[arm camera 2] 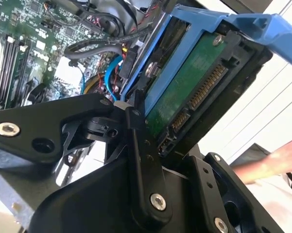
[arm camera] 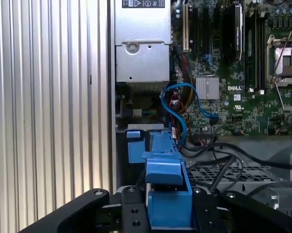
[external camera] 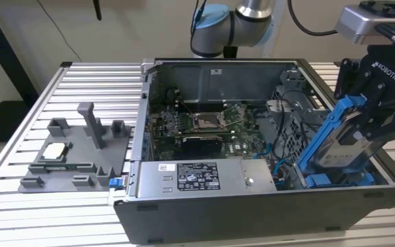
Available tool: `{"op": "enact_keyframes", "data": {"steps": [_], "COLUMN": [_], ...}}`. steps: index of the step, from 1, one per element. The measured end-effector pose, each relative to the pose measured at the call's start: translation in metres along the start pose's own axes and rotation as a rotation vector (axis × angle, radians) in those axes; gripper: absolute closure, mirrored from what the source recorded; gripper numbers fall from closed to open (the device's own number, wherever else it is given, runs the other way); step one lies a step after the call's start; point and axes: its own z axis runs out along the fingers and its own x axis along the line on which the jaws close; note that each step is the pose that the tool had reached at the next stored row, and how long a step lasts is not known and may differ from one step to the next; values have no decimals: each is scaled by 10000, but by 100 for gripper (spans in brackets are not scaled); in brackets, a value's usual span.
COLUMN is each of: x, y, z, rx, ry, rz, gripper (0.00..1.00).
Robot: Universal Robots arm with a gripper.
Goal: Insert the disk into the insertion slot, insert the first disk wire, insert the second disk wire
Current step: 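Insert the disk into the insertion slot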
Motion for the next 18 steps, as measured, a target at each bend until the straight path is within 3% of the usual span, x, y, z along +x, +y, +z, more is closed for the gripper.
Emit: {"op": "enact_keyframes", "data": {"steps": [12, 18], "x": [-1, -1], "y": [-14, -16], "z": [197, 200], "rx": [-1, 1], "ry": [-6, -2], "rz": [104, 105], "gripper": [67, 66]}}
